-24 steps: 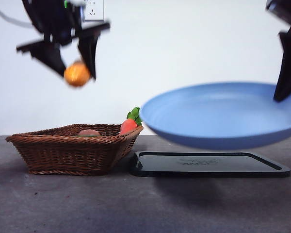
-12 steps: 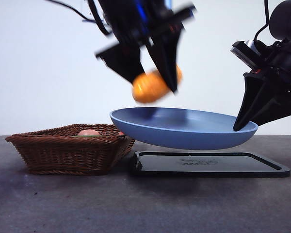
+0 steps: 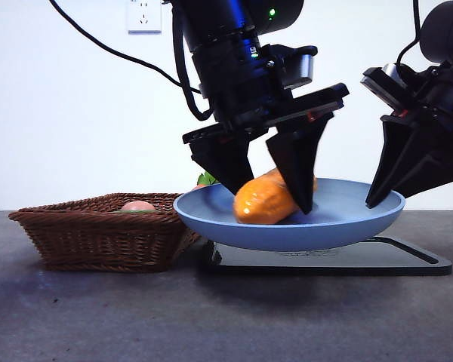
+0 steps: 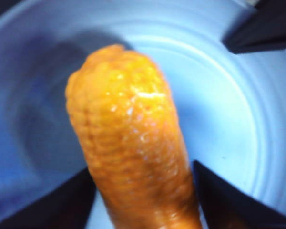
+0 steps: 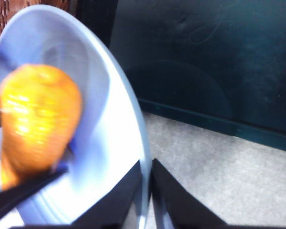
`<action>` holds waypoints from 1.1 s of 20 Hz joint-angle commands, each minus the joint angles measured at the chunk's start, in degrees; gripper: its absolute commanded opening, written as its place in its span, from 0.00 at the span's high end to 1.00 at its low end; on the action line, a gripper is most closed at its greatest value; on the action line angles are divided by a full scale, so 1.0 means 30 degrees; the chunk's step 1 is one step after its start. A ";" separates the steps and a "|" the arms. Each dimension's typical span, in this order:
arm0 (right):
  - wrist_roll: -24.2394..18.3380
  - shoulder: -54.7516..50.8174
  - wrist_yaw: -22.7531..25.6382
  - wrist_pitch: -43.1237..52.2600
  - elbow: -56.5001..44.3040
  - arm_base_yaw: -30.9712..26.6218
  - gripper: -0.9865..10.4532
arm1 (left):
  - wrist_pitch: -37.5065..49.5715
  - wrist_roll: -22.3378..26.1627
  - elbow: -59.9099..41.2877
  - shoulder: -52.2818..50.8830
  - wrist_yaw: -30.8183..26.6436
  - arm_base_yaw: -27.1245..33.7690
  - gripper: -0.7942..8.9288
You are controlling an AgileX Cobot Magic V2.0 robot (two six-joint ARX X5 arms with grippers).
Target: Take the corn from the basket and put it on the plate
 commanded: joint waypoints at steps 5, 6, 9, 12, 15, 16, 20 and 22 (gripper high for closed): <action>-0.0211 0.0211 -0.0219 0.0226 0.0233 0.0022 0.91 | -0.0962 0.0146 0.0648 -0.0568 0.0007 -0.0189 0.52; -0.0211 0.0211 -0.0226 0.0226 0.0233 -0.0044 0.91 | -0.0933 0.0153 0.0772 -0.1005 0.0007 -0.0189 0.52; -0.0204 0.0211 -0.0233 0.0386 0.0233 -0.0233 0.91 | -0.0867 0.0153 0.1005 -0.2645 0.0007 -0.0124 0.52; -0.0175 0.0211 -0.0233 0.0678 0.0233 -0.0794 0.91 | -0.0867 0.0146 0.1005 -0.4401 -0.0007 0.0146 0.52; -0.0138 0.0226 -0.0226 0.0976 0.0233 -0.1566 0.91 | -0.0947 0.0117 0.1005 -0.6120 -0.0007 0.0444 0.53; -0.0131 0.0233 -0.0226 0.1122 0.0233 -0.1880 0.91 | -0.0940 0.0080 0.1005 -0.6666 -0.0007 0.0466 0.53; 0.0306 0.0554 -0.0233 0.2106 0.0328 -0.3242 0.91 | -0.0925 0.0080 0.1005 -0.8575 -0.0007 0.0466 0.53; 0.0313 0.1362 -0.0226 0.2113 0.0801 -0.3767 0.91 | -0.0925 0.0036 0.1005 -0.9369 -0.0007 0.0466 0.53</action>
